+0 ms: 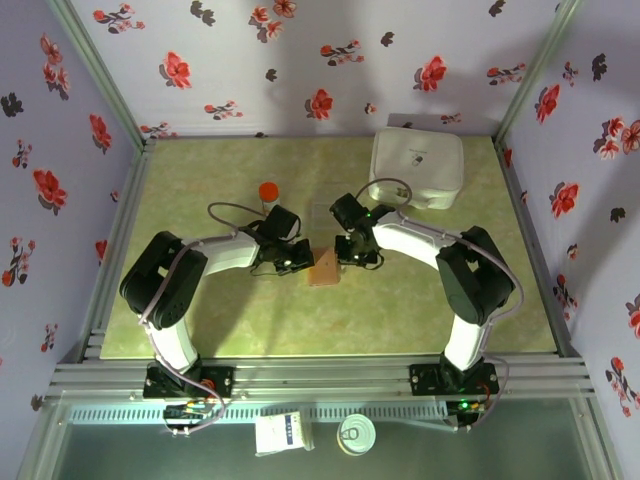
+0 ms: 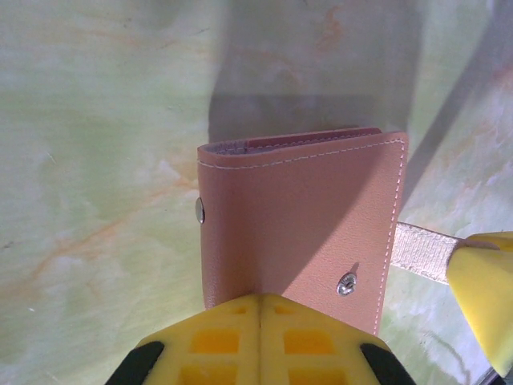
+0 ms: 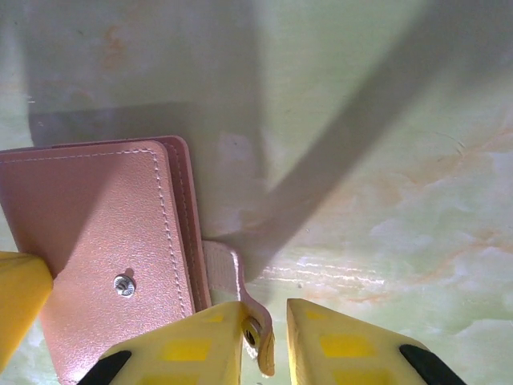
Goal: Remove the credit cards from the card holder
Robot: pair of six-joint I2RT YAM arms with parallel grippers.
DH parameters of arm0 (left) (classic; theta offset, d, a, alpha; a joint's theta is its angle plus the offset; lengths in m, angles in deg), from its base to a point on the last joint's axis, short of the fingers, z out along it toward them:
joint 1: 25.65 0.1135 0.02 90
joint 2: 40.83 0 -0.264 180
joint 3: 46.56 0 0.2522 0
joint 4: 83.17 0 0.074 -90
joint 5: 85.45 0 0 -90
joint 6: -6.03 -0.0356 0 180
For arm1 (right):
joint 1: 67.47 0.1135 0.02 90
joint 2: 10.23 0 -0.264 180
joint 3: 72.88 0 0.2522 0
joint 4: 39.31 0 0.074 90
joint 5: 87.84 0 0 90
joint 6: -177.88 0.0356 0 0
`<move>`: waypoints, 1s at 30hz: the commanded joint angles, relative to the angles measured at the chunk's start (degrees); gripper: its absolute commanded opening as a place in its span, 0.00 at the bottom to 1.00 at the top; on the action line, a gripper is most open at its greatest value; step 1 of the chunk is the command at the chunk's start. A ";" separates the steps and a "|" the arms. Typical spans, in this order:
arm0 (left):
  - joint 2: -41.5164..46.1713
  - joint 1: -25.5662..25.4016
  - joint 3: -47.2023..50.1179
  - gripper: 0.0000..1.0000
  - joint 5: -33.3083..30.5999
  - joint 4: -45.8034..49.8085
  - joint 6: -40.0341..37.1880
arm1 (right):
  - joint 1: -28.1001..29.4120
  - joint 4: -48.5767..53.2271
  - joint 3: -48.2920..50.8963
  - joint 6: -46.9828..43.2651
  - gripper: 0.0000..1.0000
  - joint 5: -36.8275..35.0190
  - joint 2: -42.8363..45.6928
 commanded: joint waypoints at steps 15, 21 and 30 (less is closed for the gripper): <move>-0.53 0.25 -0.28 0.00 -0.70 2.03 0.96 | -0.43 -6.21 1.79 1.10 0.20 4.78 -4.51; -0.35 0.25 -0.58 0.00 -0.67 2.03 0.89 | -0.53 -6.56 2.05 1.15 0.17 5.18 -4.90; 4.19 2.06 -0.15 0.00 -2.20 3.17 0.39 | -1.27 -5.36 2.65 0.35 0.09 3.87 -2.77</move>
